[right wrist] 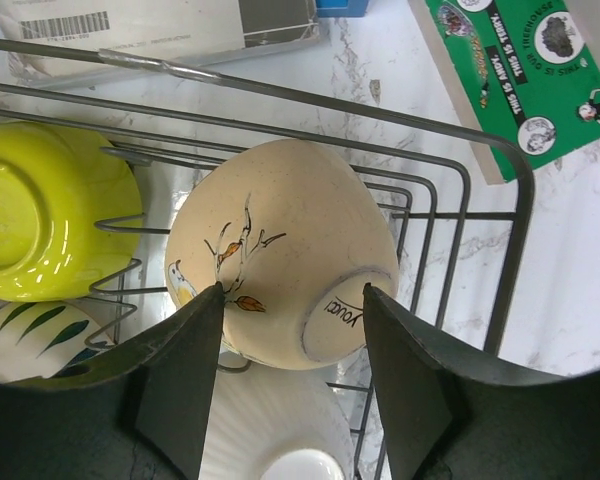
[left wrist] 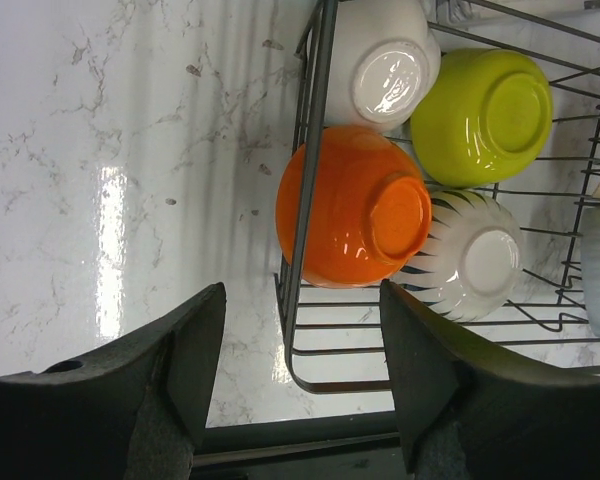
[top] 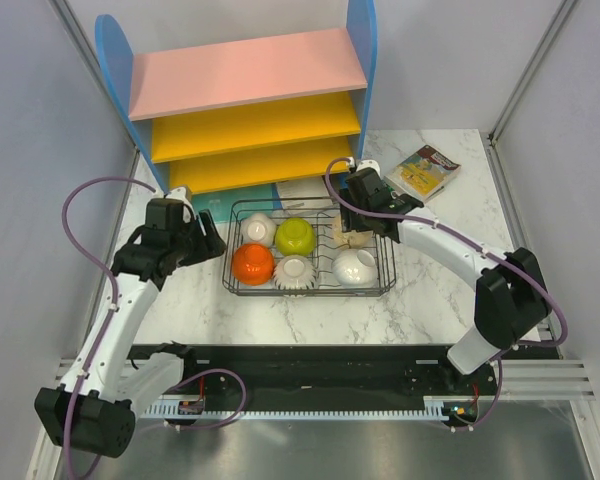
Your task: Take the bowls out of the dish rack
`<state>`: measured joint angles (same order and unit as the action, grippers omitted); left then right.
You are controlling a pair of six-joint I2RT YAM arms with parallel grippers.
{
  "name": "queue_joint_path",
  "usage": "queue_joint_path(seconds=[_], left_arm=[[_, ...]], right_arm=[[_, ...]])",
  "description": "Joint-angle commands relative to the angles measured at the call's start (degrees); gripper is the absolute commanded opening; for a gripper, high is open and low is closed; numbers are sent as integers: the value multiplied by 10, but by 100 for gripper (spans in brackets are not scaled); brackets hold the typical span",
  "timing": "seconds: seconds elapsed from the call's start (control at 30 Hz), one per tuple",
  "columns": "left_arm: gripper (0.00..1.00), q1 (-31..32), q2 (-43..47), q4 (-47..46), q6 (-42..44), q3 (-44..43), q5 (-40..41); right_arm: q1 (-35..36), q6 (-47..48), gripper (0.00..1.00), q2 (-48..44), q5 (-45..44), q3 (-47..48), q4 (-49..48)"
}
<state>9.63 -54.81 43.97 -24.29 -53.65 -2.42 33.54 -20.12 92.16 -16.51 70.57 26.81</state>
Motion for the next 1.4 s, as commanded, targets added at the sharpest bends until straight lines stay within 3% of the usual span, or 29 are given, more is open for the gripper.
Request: queue_joint_path(seconds=[0.0, 0.27, 0.77, 0.83, 0.97, 1.37], left_arm=[[70, 16, -12, -24, 30, -21, 20], [72, 102, -60, -55, 48, -69, 74], [74, 222, -189, -136, 36, -146, 49], [75, 236, -210, -147, 41, -169, 30], [75, 247, -273, -212, 33, -190, -86], [75, 290, -475, -256, 29, -305, -185]], right_arm=[[-15, 18, 64, -14, -63, -9, 62], [-31, 24, 65, -48, -54, -45, 55], [-32, 15, 72, -89, 31, -2, 53], [-32, 12, 75, -108, 36, 8, 53], [-37, 6, 79, -151, 39, 13, 54], [-60, -7, 83, -284, -2, -46, 63]])
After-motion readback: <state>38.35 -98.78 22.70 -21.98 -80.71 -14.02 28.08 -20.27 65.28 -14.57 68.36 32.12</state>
